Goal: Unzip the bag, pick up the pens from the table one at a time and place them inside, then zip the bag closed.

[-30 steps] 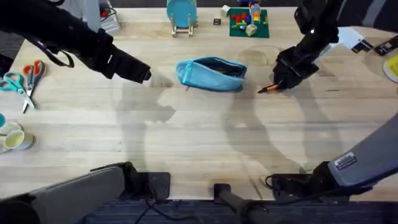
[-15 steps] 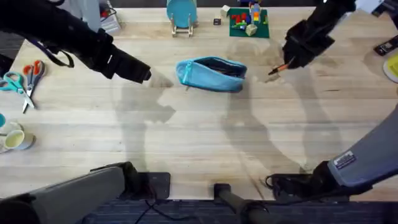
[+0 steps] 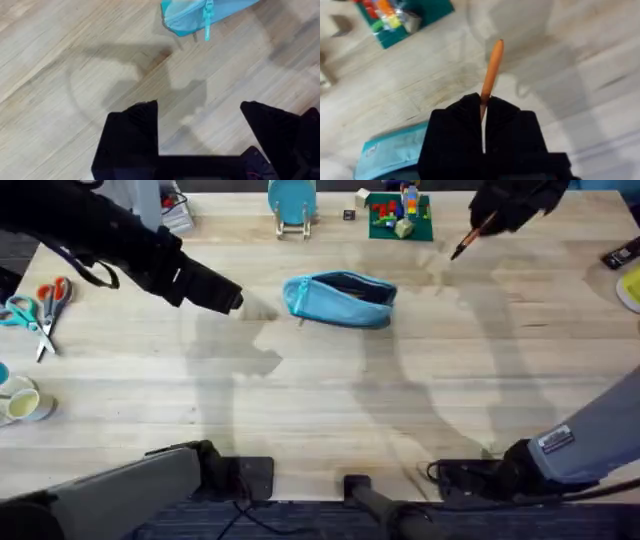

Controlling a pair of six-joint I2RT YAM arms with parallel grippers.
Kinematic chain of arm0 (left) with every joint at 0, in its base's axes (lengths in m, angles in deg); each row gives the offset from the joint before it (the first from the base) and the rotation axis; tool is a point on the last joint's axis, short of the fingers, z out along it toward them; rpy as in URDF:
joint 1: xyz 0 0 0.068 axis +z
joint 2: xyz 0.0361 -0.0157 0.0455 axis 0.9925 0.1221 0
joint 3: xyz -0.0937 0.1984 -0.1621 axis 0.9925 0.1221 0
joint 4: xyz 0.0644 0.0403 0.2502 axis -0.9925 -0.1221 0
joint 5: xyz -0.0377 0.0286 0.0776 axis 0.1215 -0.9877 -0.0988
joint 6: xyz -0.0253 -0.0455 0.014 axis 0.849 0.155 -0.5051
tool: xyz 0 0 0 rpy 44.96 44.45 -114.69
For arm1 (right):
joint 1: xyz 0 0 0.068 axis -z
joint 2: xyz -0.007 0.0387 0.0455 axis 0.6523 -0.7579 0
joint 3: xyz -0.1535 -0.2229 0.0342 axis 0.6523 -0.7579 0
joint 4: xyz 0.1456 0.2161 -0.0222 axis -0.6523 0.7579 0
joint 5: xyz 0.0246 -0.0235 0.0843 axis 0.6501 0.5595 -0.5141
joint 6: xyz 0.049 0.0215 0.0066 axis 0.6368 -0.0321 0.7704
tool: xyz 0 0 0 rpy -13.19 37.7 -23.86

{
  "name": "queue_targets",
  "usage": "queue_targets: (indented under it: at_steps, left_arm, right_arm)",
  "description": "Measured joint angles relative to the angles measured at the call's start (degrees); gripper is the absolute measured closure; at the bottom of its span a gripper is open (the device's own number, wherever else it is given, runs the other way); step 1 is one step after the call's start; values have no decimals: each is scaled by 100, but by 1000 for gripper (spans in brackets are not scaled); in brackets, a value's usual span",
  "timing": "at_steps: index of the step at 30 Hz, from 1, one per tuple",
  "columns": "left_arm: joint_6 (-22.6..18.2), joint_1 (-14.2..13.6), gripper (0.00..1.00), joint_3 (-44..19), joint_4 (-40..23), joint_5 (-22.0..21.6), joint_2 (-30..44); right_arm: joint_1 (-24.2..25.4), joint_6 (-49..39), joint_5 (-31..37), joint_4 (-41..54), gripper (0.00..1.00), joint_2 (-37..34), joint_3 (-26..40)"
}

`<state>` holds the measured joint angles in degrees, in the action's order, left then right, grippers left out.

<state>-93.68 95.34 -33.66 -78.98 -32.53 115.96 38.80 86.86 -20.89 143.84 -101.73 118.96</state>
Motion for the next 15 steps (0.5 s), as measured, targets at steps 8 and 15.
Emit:
queue_targets:
  at_steps: [8, 15]
  left_arm:
    - [0, 0, 6, 0, 0, 0, 0]
    - [0, 0, 6, 0, 0, 0, 1]
  right_arm:
    - [0, -1387, 4, 186, 969, 62, 616]
    - [0, -2651, 2, 466, 969, 64, 955]
